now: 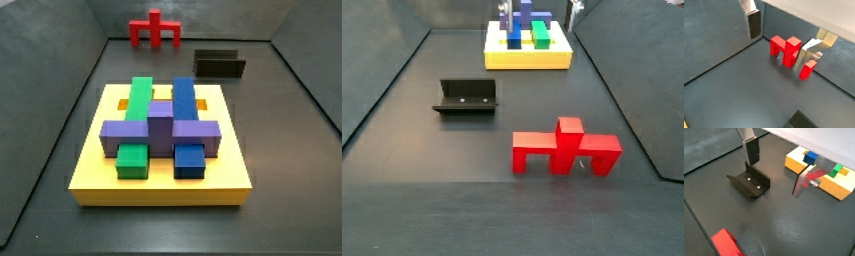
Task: Pick up the red object. Move up. Move to above the board. Insert the red object.
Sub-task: Pick up the red object.
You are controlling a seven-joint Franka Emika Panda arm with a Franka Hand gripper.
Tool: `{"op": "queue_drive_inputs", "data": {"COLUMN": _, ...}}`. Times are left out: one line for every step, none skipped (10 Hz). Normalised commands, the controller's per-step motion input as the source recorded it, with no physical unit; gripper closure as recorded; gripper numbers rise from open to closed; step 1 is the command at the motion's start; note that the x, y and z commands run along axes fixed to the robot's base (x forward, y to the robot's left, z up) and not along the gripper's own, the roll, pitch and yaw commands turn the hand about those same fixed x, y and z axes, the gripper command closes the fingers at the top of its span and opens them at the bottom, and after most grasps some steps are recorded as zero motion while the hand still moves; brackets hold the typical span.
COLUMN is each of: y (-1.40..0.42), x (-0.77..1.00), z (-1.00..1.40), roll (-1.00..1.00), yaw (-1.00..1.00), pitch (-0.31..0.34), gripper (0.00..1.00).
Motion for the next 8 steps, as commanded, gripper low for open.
{"op": "queue_drive_inputs", "data": {"y": 0.73, "x": 0.0, "z": -0.18, "roll": -0.06, "yaw": 0.0, "pitch": 0.0, "gripper": 0.0}}
{"op": "queue_drive_inputs", "data": {"y": 0.91, "x": -0.01, "z": -0.3, "roll": -0.07, "yaw": -0.03, "pitch": -0.034, "gripper": 0.0}}
{"op": "queue_drive_inputs", "data": {"y": 0.91, "x": -0.03, "z": -0.31, "roll": -0.03, "yaw": -0.05, "pitch": -0.037, "gripper": 0.0}}
{"op": "queue_drive_inputs", "data": {"y": 0.91, "x": -0.02, "z": -0.3, "roll": 0.0, "yaw": -0.1, "pitch": -0.043, "gripper": 0.0}}
{"op": "queue_drive_inputs", "data": {"y": 0.91, "x": 0.0, "z": -0.33, "roll": 0.0, "yaw": -0.11, "pitch": -0.049, "gripper": 0.0}}
{"op": "queue_drive_inputs", "data": {"y": 0.9, "x": -0.02, "z": -0.29, "roll": 0.04, "yaw": -0.11, "pitch": -0.061, "gripper": 0.0}}
{"op": "queue_drive_inputs", "data": {"y": 0.85, "x": -0.08, "z": -0.35, "roll": 0.06, "yaw": -0.14, "pitch": -0.076, "gripper": 0.0}}
{"op": "queue_drive_inputs", "data": {"y": 0.79, "x": -0.13, "z": -0.41, "roll": 0.06, "yaw": -0.15, "pitch": -0.084, "gripper": 0.0}}
